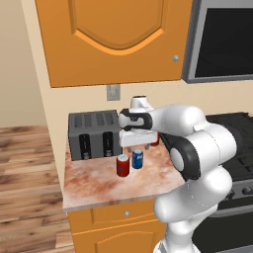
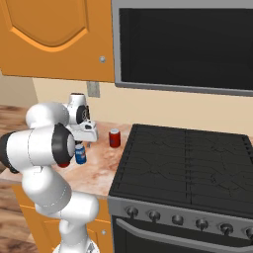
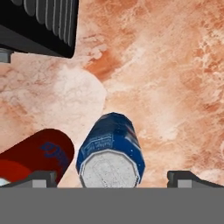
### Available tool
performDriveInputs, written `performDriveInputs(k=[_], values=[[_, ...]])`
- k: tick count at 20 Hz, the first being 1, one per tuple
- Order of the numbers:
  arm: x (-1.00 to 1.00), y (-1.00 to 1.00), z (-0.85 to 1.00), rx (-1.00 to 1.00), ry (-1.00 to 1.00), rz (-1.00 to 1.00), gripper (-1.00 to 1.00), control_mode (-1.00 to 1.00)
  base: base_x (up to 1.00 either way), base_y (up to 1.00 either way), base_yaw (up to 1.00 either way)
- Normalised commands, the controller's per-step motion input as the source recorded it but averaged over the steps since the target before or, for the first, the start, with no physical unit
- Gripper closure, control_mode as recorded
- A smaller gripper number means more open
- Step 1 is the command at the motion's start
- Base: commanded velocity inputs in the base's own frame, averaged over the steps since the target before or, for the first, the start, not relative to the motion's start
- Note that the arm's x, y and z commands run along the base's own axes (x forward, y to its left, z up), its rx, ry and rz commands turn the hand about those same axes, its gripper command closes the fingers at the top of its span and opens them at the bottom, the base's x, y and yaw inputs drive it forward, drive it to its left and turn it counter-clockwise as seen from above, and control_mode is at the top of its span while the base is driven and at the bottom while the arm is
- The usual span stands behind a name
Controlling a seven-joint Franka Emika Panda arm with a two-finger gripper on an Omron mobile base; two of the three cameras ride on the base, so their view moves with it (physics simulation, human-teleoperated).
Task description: Four empty soda cans are scattered around the kitchen. Gather all the cans and cluster them next to the stove for recycling.
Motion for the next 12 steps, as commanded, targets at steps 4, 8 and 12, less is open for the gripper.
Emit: performDriveInputs(k=[4,8,12], values=[[0.00,0.04,-0.02,0.00,0.00,0.00,-1.00,-1.00,0.00,0.00,0.00],[0.00,0.03,-0.13,0.00,0.00,0.00,-1.00,-1.00,0.00,0.00,0.00],[0.00,0.00,-0.15,0.00,-0.01,0.00,-1.00,-1.00,0.00,0.00,0.00]])
